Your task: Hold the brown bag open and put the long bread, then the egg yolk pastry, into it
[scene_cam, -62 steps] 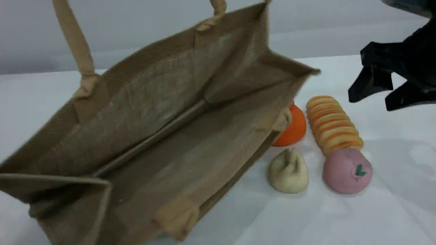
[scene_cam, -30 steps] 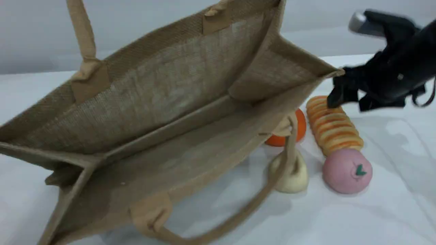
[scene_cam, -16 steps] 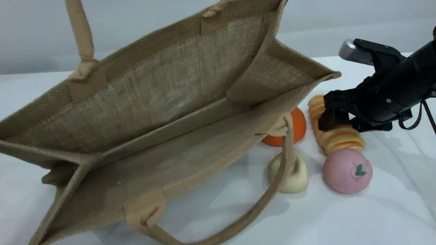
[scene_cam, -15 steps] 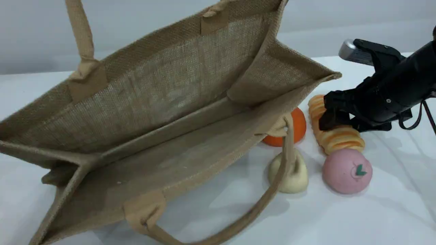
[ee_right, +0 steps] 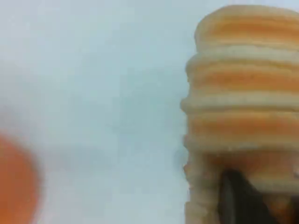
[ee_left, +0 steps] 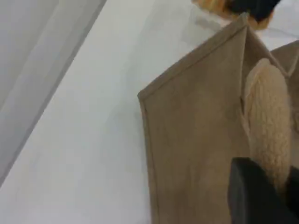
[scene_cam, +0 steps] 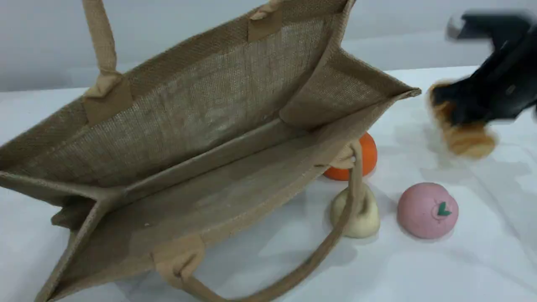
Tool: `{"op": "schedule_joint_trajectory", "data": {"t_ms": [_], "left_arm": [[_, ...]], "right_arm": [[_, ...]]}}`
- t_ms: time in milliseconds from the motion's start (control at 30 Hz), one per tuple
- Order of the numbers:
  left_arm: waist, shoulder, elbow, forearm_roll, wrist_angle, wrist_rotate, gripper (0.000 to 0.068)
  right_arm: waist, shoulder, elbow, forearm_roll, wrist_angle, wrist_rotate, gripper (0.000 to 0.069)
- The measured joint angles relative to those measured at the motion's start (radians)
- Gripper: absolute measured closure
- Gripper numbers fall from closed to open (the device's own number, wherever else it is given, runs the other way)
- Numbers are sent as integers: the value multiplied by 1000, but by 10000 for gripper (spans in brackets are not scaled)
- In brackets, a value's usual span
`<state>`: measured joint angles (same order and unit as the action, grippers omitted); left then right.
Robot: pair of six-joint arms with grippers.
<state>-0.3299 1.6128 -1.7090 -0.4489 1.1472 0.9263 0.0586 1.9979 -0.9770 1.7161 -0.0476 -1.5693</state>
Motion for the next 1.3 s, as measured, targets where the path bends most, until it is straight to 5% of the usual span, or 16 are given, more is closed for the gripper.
{"op": "schedule_joint_trajectory", "data": {"t_ms": [167,333,667,900,1100,1300], "left_arm": [[0,0,0,0,1,0,596],[0,0,0,0,1,0,596],[0,0,0,0,2,0,596],[0,0,0,-48,8,0,596],[-1,0,0,-60,8,-1,596],[-1,0,0,-90,11,-1,596]], "right_arm": [[0,-203,58,32,-135,0,587],[2,-422,189,31,-73,-1,588],[2,-785,505,-7,485,137,595],[2,-747,525,-109,840,287,605],[61,-698,520,-106,1015,273,608],[241,-620,520,29,950,178,609]]}}
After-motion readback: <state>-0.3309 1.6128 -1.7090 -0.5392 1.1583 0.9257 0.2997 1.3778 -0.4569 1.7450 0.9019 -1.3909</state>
